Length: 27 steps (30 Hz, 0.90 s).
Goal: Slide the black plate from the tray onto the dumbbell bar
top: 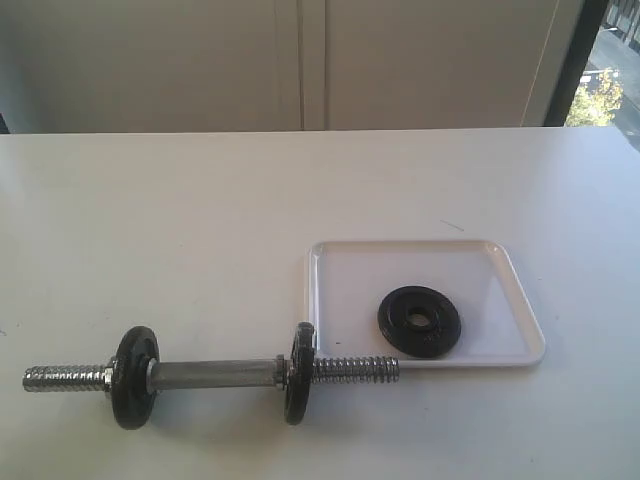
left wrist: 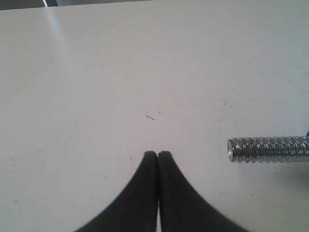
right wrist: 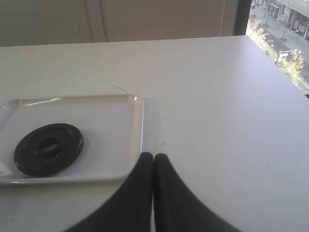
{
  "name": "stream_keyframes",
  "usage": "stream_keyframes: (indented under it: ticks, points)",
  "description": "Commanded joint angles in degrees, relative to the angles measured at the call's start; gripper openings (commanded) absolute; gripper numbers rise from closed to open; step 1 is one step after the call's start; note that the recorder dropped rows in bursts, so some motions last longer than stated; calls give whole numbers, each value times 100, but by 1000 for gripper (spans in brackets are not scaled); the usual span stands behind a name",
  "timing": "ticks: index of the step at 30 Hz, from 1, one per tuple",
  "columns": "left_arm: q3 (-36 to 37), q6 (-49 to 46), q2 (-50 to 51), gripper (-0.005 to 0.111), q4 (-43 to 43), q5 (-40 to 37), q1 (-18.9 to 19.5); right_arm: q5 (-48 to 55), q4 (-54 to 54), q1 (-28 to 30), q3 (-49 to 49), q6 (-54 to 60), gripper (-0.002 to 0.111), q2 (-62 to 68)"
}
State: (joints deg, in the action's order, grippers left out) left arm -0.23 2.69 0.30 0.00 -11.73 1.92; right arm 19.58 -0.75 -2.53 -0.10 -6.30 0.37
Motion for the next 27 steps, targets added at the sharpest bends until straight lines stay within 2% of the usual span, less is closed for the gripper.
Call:
stream_keyframes:
  ticks: [1, 27]
  points:
    - [23, -6, -30, 0, 0, -4, 7, -36, -12, -23, 10, 2, 0, -37]
    - [23, 4, -30, 0, 31, 7, 7, -36, -12, -78, 10, 2, 0, -37]
